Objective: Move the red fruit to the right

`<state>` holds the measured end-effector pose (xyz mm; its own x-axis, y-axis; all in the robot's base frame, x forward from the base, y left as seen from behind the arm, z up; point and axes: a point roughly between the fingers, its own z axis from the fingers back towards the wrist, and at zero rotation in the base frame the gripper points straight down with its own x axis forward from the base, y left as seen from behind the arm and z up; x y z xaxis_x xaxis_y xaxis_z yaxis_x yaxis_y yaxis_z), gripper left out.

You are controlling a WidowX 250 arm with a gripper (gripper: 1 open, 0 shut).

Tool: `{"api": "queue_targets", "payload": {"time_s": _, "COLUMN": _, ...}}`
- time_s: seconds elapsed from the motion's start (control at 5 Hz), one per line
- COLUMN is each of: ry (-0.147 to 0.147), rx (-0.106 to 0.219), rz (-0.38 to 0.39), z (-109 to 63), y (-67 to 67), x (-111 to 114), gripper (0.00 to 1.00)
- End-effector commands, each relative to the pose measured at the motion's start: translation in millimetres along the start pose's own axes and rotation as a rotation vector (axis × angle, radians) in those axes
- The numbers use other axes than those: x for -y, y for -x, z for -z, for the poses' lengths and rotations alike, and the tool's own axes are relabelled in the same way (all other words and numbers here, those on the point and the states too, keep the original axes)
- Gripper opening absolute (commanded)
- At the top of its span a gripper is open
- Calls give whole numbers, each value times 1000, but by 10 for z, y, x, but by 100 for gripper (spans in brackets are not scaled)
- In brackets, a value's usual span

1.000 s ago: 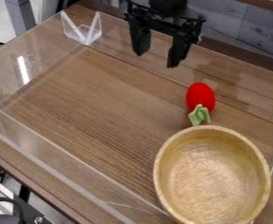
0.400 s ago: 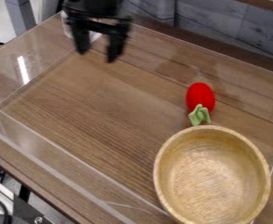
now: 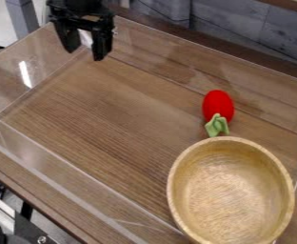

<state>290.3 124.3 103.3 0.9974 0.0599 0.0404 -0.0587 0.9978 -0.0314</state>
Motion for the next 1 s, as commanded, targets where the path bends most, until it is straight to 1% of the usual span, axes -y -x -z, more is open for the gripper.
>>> {"api": "queue_targets", "payload": {"time_s": 0.0, "ry": -8, "rx": 65, "rz": 78, "z": -78, "y": -70, "x": 109, "gripper": 100}}
{"api": "queue_targets", "payload": {"time_s": 0.2, "ry": -22, "rx": 98, "rz": 54, "z": -89, "y": -81, "x": 18, "gripper": 100}}
{"api": "queue_targets", "payload": {"time_s": 0.6, "ry": -32, "rx": 143, "rz": 5, "z": -128, "y": -77, "x": -193, "gripper": 100}}
{"api": "queue_targets", "payload": {"time_s": 0.8, "ry": -32, "rx": 155, "rz": -20, "z": -83, "y": -103, "x": -253, "gripper": 100}}
